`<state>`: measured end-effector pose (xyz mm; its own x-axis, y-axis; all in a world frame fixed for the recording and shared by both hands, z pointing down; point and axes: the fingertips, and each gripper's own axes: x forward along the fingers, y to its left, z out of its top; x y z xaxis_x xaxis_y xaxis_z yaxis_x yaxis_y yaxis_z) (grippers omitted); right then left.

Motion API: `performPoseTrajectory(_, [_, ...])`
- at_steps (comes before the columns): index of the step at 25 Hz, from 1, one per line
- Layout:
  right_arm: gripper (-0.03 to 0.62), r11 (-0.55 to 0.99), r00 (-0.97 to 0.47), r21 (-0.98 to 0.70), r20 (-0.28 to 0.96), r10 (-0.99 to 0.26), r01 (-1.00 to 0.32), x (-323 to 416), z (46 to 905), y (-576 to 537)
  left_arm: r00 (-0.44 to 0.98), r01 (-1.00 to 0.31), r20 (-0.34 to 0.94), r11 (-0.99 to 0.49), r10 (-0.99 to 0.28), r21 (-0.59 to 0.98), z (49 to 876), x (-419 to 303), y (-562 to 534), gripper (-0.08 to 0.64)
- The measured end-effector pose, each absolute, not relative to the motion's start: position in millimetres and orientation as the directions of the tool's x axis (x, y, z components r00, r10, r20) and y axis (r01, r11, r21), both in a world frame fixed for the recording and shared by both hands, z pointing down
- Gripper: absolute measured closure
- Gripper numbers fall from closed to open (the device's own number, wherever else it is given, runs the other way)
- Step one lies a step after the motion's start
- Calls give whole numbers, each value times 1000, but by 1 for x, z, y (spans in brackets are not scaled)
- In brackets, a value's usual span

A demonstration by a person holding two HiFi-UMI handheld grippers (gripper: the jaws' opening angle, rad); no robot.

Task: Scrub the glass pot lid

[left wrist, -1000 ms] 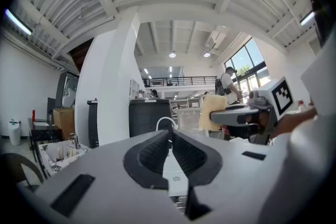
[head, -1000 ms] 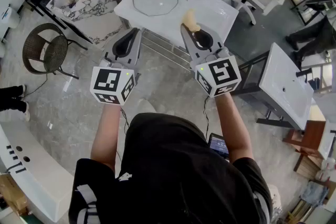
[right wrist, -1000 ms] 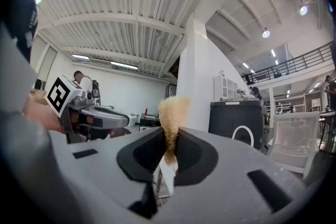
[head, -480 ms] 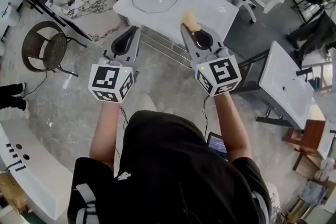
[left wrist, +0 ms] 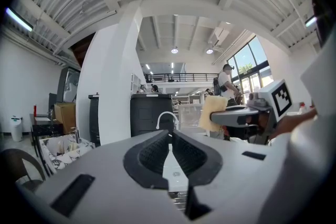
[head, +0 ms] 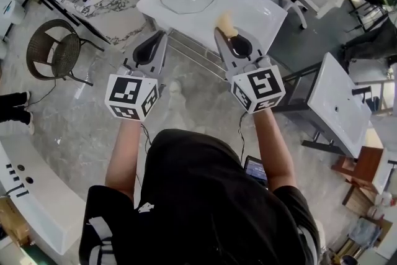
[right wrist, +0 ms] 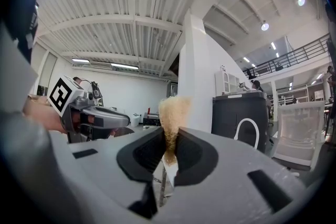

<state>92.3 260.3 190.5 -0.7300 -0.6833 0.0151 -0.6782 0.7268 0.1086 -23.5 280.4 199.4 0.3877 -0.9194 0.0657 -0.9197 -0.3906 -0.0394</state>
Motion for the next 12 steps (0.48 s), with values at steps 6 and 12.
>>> performPoseTrajectory(6, [571, 729, -731, 104, 18, -682, -677, 89, 192, 239, 378, -924, 69, -380, -923, -30, 201, -31, 260, 543])
performPoseTrajectory(12, [571, 730, -731, 103, 29, -682, -676, 83, 197, 210, 380, -924, 75, -382, -922, -23, 205, -37, 229, 543])
